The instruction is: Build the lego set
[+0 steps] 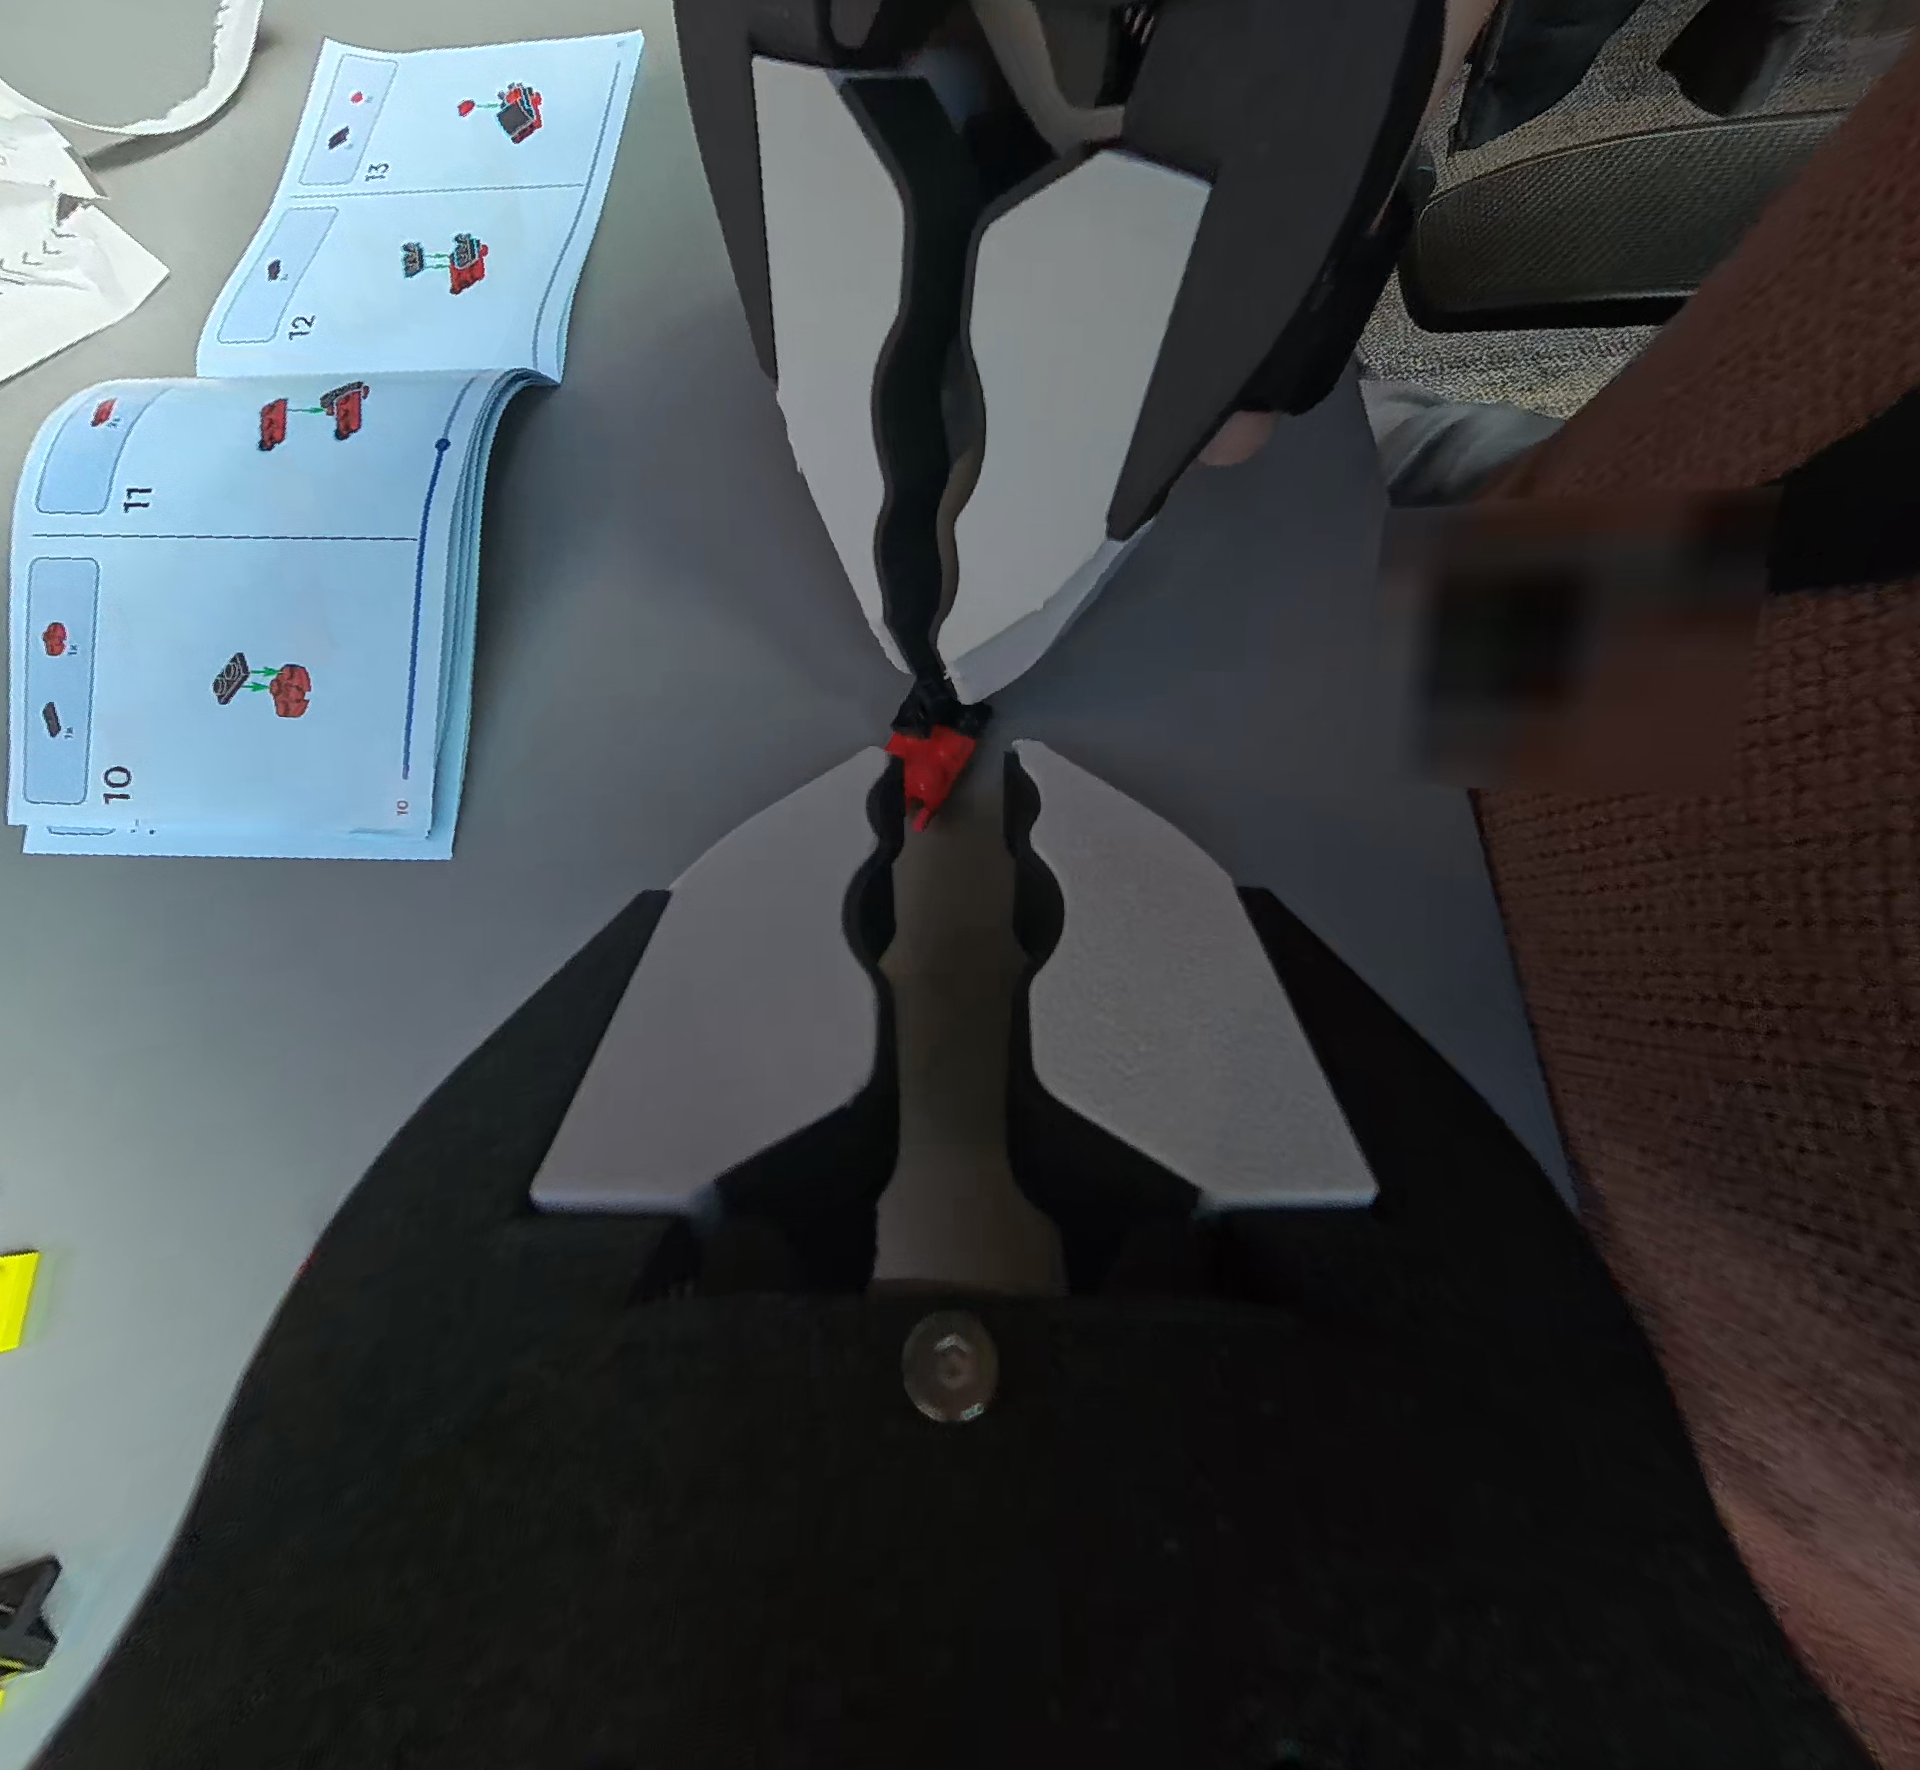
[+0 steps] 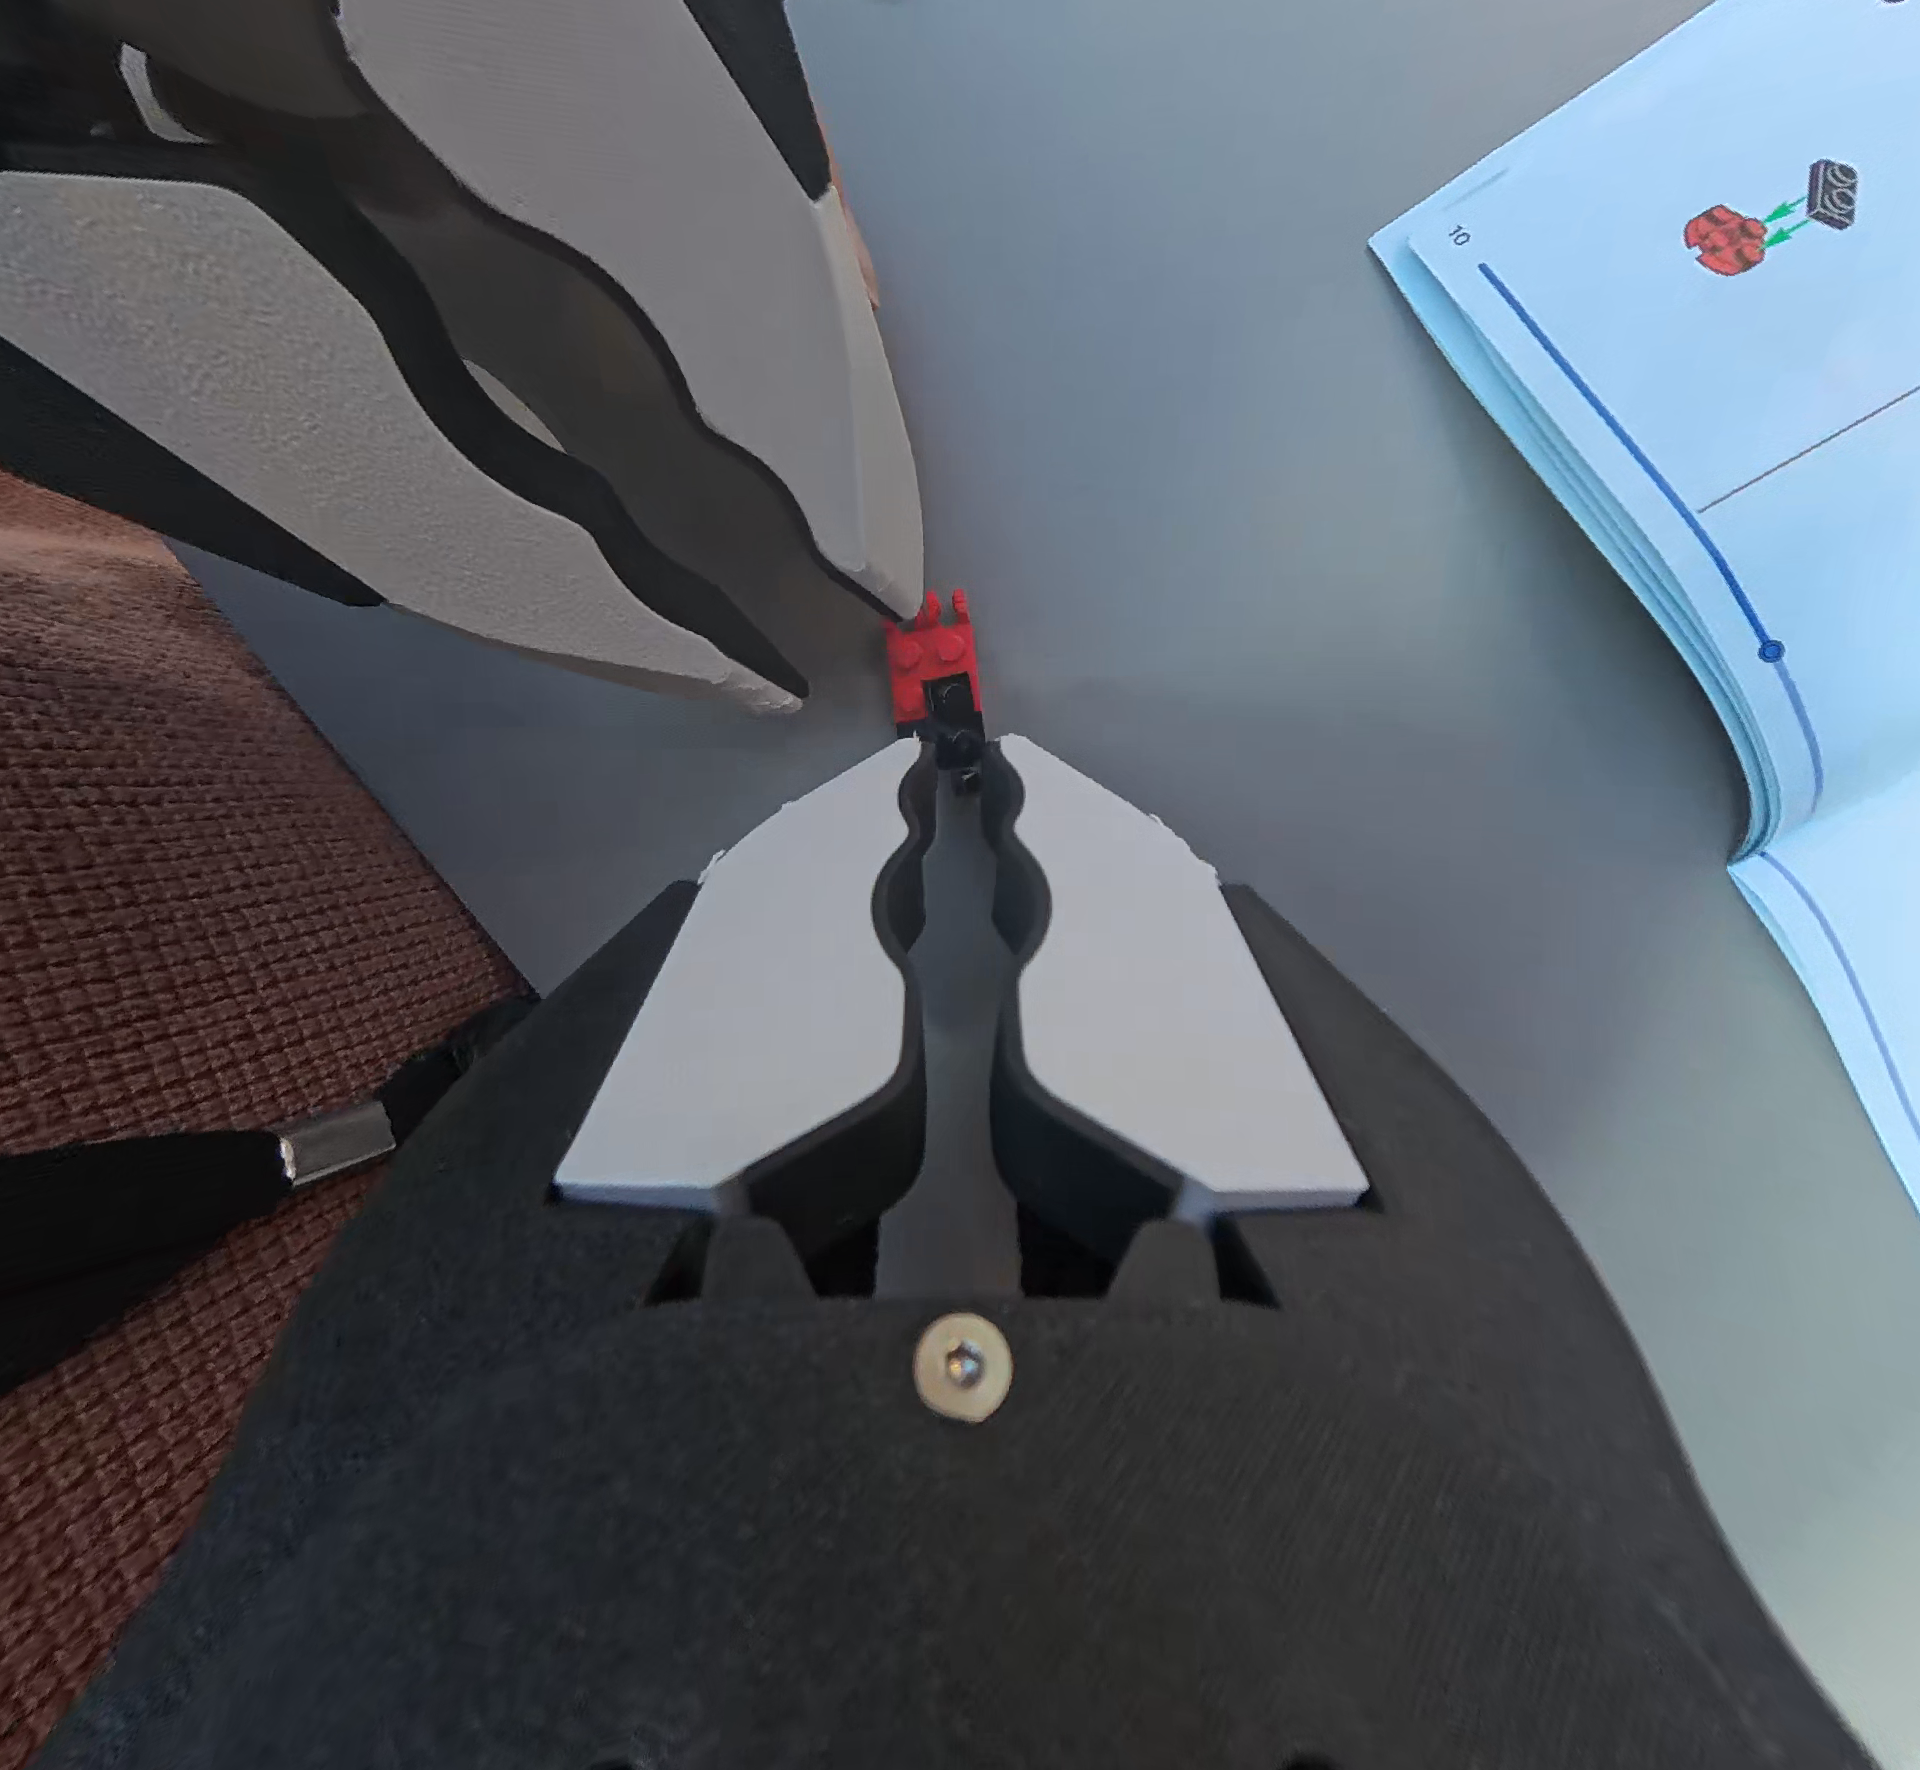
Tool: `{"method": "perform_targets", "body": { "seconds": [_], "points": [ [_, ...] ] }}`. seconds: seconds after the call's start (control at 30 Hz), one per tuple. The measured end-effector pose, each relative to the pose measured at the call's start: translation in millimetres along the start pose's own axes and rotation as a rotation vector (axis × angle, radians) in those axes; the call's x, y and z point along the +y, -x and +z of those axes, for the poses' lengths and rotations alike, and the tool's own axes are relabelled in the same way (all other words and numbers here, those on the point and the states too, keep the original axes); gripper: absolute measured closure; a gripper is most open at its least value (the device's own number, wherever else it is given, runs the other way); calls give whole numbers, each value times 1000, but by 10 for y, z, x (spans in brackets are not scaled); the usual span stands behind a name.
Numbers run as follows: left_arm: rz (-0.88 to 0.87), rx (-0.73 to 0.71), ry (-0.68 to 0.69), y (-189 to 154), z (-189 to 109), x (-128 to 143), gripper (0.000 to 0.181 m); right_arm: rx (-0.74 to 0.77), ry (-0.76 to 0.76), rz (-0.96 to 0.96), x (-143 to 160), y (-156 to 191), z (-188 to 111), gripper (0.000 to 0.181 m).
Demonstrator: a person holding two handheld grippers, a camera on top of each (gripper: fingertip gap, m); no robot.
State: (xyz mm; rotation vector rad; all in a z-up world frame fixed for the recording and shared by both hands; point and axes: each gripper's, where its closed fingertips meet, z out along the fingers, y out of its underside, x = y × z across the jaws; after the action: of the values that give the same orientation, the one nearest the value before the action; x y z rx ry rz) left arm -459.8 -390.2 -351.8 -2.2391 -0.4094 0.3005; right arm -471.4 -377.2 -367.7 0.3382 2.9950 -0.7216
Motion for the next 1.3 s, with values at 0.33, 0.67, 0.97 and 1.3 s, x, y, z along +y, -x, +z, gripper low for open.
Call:
{"method": "perform_targets", "body": {
  "seconds": [0.33,0.67,0.97,1.3],
  "points": [
    [-1,100,-51,38,39,-64,162,34,43,21,-7,-16,31,174],
    [71,192,-26,-123,6,11,164,44,44,24,-14,-22,32,174],
    [60,181,37,-208,192,55,165,53,51,18,5,-34,22,174],
    [29,156,26,-166,181,44,166,31,25,45,10,-22,-7,173]
  ]
}}
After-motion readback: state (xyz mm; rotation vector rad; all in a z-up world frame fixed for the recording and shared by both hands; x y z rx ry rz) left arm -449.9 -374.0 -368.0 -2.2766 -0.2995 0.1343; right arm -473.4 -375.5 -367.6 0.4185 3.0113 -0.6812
